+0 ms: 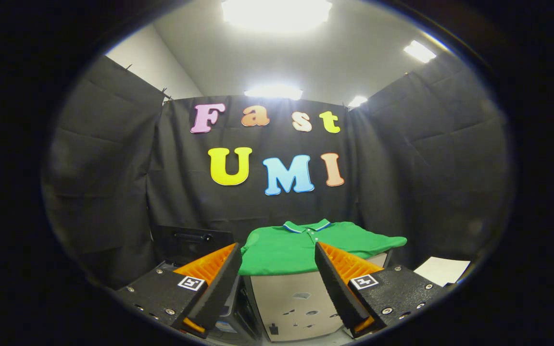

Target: Put the clothes into the washing machine and then close the washing machine lid.

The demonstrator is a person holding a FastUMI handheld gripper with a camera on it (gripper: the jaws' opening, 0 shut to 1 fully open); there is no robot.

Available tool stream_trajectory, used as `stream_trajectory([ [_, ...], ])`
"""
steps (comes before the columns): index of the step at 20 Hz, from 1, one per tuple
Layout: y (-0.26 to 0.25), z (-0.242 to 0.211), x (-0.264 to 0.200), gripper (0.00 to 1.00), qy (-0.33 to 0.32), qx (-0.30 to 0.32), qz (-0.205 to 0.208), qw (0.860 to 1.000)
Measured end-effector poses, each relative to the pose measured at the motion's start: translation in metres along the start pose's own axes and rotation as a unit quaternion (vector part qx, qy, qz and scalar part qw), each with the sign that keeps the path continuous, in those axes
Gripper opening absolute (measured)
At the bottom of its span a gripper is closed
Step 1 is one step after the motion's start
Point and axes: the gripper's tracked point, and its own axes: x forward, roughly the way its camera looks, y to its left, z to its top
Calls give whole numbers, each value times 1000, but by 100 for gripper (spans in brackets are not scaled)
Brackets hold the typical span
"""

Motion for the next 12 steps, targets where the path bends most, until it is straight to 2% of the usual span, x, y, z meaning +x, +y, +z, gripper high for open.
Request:
stream_trajectory([
  [12, -41, 23, 109, 94, 23, -20, 7, 1000],
])
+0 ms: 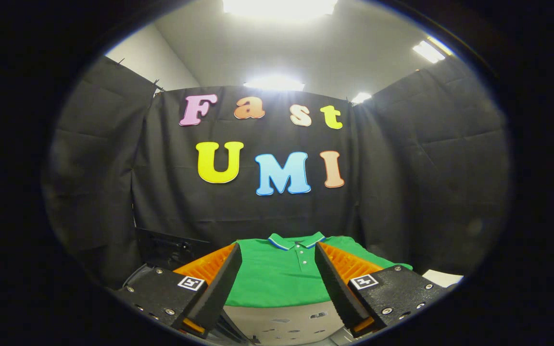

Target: Put the clothes into the washing machine and then close the washing machine lid.

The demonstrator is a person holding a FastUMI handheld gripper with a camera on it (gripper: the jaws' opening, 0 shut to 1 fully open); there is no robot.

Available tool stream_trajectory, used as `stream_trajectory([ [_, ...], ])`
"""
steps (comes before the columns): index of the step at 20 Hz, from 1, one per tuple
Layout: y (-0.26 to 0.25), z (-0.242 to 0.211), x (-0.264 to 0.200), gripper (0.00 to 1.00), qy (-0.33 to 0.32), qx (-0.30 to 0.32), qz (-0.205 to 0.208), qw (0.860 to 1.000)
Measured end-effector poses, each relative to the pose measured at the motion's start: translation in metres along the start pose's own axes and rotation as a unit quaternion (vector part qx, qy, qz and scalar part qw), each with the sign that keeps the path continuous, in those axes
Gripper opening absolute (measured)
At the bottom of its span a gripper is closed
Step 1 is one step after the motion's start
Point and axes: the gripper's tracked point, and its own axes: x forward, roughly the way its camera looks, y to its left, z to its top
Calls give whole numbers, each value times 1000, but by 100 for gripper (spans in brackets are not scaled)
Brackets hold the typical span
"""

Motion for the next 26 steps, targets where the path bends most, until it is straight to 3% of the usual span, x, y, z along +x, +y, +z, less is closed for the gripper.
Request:
stream_trajectory([
  [6, -24, 2, 52, 94, 21, 1, 13, 1000],
  [13, -42, -33, 111, 94, 104, -9, 38, 994],
  [18, -44, -73, 158, 94, 187, 5, 57, 981],
  [26, -61, -136, 203, 95, 286, -15, 49, 957],
])
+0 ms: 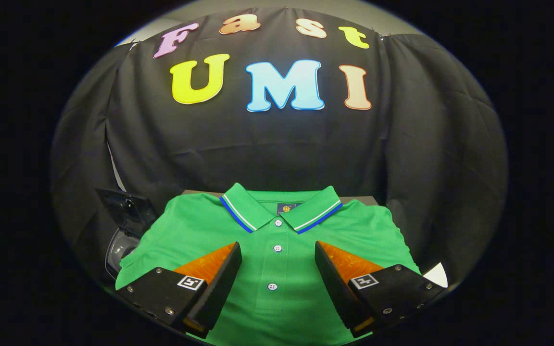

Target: Put the clothes into the washing machine and then close the washing machine lid.

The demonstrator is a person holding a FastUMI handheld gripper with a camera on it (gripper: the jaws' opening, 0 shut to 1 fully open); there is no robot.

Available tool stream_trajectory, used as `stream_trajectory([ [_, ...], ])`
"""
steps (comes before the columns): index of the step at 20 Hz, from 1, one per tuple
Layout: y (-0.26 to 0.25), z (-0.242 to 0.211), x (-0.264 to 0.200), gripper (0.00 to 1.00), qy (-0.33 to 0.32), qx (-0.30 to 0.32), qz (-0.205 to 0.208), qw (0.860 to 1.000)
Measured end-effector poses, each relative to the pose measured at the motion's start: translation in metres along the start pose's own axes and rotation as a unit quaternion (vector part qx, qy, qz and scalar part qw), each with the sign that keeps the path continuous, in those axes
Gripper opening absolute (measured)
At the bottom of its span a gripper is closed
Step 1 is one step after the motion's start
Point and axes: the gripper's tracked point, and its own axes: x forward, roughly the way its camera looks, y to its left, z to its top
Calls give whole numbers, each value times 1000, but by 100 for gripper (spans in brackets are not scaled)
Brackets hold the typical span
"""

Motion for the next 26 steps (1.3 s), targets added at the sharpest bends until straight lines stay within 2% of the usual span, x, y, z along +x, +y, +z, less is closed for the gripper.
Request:
stream_trajectory([
  [4, 2, -11, 8, 94, 24, -20, 11, 999],
  [9, 4, -13, 6, 89, 31, -6, 30, 999],
  [11, 8, -14, 6, 78, 35, -19, 37, 999],
  [12, 8, -14, 6, 69, 37, -21, 37, 998],
  [15, 17, -17, 5, 55, 36, -25, 58, 997],
  [17, 26, -14, 3, 35, 32, -27, 80, 996],
  [18, 25, -15, 4, 12, 33, -22, 81, 996],
  [20, 23, -14, 0, 3, 41, -5, 83, 996],
  [21, 25, -13, 0, 1, 42, 2, 84, 996],
  [26, 28, -6, -15, 0, 18, 34, 77, 996],
])
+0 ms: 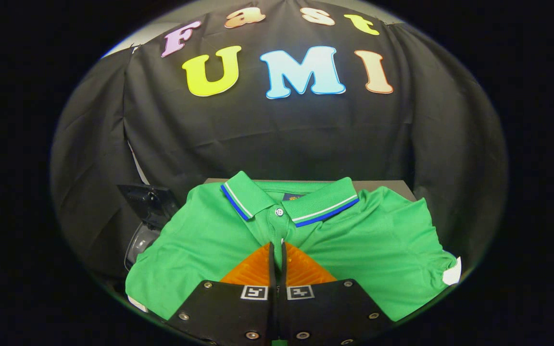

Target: Put the clothes into the washing machine and then close the washing machine lid.

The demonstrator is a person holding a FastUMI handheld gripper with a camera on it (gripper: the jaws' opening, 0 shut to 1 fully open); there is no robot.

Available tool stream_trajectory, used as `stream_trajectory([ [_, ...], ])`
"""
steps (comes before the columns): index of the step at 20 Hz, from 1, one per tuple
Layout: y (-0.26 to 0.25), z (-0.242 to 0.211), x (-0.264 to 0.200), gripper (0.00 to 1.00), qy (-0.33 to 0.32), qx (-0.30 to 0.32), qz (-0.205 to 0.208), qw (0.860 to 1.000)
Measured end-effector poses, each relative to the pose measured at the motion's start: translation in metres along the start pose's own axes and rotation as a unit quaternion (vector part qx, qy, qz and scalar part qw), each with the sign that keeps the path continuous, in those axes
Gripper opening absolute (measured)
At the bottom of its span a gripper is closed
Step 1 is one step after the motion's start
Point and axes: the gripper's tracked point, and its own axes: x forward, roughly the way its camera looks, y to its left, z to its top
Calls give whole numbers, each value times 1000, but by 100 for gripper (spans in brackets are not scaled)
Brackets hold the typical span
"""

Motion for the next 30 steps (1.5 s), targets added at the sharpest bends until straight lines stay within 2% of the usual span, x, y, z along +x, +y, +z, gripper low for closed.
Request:
stream_trajectory([
  [6, 19, 32, -31, 0, -62, 77, 9, 995],
  [10, 48, 56, -58, 0, -105, 106, 37, 988],
  [15, 87, 77, -76, 0, -136, 112, 54, 983],
  [19, 129, 92, -87, 0, -151, 132, 85, 976],
  [30, 245, 105, -83, 0, -169, 93, 125, 973],
])
